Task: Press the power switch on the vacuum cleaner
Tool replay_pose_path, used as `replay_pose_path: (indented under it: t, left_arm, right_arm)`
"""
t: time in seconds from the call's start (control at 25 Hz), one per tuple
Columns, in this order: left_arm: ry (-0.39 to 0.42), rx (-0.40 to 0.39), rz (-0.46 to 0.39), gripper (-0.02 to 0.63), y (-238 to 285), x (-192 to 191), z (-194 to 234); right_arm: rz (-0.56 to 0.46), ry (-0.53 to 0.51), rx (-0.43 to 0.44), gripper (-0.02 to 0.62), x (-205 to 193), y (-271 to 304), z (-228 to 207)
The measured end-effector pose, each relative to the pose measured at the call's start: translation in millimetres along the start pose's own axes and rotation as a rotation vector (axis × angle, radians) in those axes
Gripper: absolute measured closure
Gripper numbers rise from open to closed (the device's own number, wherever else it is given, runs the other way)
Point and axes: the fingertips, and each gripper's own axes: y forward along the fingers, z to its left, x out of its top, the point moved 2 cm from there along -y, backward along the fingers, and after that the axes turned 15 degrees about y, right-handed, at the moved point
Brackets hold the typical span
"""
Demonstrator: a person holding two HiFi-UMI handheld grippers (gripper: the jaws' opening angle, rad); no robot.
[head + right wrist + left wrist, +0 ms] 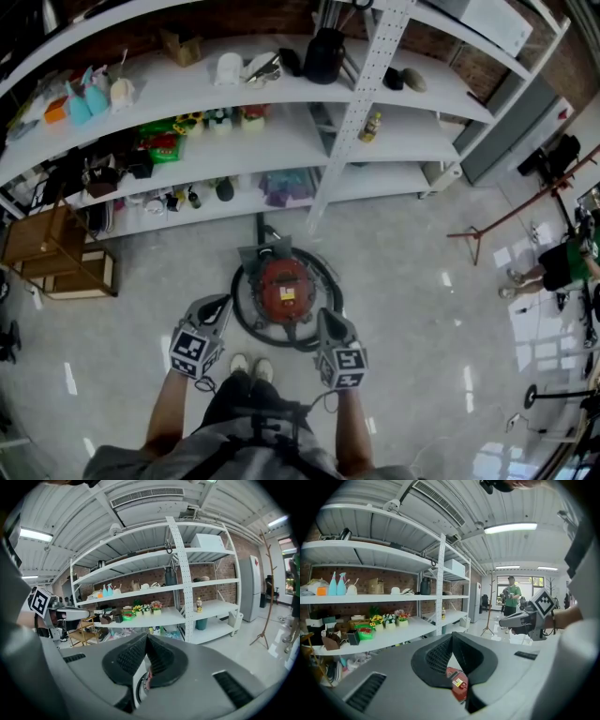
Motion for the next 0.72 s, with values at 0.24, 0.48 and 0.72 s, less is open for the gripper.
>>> replay_pose_path:
  t: [0.24,0.48,0.72]
  left_arm:
    - [-0.02,-0.026,0.014,0.598,12.7,-14.9,10.7]
    - [-0.037,-0.082,0.041,0.598,29.7,-35.1,11.4]
    - [-0.033,-0.122,0.072,0.598,52.1,-62.6,8.5]
  right_arm:
    - [0.024,0.005,-0.024,0.586,-13.2,19.2,-5.7]
    - [0.044,0.037,-0.052,0.586,-20.6,38.3,-6.3]
    - [0.106,0.036,-0.089,0.586,-52.9,53.9,-18.1]
